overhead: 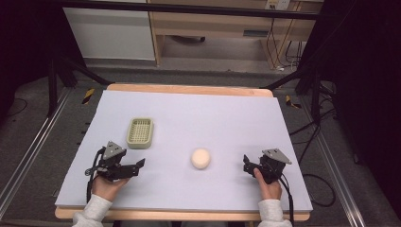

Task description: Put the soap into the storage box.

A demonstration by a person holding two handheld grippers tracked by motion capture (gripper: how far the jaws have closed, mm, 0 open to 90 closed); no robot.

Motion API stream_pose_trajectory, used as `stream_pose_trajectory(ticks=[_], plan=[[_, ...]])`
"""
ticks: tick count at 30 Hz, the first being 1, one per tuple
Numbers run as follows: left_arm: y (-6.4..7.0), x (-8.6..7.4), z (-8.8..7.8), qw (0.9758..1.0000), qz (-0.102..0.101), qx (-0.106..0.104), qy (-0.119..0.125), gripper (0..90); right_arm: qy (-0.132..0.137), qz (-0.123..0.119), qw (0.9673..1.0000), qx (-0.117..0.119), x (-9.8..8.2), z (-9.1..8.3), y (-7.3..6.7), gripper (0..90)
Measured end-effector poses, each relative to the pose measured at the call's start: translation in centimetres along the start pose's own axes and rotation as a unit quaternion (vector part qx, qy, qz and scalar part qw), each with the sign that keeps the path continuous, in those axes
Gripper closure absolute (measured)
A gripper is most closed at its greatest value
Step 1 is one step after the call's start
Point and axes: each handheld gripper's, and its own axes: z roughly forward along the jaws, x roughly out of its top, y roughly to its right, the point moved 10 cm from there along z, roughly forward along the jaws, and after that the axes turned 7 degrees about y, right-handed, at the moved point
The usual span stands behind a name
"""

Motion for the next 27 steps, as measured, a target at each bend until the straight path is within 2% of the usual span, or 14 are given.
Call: stream_pose_trajectory(ticks=[18,27], plan=[[0.6,0.7,0.1,1.0000,0.007,-0.005,0.002,17.2,-0.006,-0.004,0.9999,-0.009,-0.1,0.1,0.1,3.2],[1.9,1.2,0.8,0.9996,0.020,-0.018,-0.001,16.9,-0.007,-0.007,0.9999,-0.005,-0.1,0.1,0.0,3.2]])
